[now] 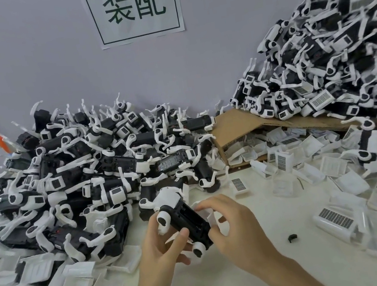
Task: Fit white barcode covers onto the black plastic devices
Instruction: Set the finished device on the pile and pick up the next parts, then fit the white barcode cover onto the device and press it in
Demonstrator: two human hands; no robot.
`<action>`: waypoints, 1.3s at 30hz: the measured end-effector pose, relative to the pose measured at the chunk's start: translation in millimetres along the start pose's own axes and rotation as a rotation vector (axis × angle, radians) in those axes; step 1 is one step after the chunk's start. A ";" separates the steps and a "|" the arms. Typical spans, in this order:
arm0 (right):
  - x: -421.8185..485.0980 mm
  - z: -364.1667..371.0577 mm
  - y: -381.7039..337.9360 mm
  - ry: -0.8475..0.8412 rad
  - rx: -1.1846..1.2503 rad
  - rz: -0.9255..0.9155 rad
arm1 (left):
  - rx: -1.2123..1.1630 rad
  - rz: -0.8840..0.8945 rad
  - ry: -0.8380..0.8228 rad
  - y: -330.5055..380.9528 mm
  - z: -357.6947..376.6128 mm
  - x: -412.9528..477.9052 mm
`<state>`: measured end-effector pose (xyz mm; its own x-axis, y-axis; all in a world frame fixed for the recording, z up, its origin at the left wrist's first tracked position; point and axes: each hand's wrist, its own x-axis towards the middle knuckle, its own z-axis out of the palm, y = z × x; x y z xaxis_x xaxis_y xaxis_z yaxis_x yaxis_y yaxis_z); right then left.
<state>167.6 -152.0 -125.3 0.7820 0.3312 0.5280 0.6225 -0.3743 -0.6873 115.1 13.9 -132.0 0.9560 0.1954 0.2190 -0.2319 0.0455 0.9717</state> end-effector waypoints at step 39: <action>-2.0 5.4 -4.3 0.128 0.205 -0.026 | 0.081 -0.011 -0.026 3.1 4.9 -1.6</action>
<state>163.2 -146.4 -126.0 0.7713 0.2214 0.5968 0.6337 -0.1795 -0.7524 113.7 8.9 -128.9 0.9630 0.1697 0.2094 -0.2069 -0.0326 0.9778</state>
